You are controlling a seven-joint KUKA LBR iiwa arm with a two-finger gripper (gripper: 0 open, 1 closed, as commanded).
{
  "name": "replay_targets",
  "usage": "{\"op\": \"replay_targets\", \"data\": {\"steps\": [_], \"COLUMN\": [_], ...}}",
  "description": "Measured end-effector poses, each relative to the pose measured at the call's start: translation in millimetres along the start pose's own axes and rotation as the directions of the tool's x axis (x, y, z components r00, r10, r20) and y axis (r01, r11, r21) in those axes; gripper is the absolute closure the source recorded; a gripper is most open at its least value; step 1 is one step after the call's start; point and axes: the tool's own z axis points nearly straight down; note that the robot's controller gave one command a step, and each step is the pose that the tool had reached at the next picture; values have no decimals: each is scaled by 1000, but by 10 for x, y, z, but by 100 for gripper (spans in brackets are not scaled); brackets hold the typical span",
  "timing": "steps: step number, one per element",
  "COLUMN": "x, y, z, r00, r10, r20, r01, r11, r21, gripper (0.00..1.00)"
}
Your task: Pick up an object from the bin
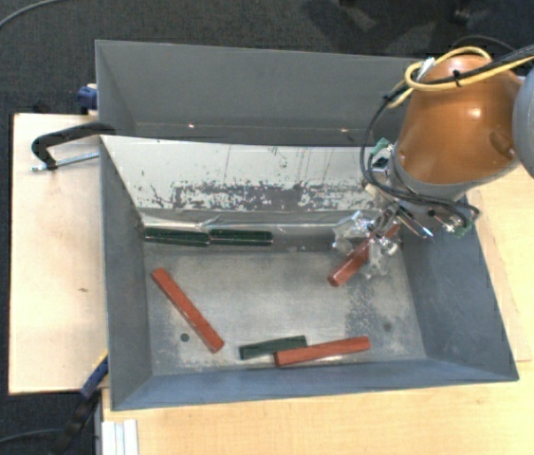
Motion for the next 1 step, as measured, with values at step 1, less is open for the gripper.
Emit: {"op": "replay_targets", "data": {"steps": [1], "x": [59], "y": [-13], "z": [-823], "r00": [1000], "r10": [4], "r20": [0], "r01": [-4], "r11": [1000], "r21": [1], "gripper": [100]}}
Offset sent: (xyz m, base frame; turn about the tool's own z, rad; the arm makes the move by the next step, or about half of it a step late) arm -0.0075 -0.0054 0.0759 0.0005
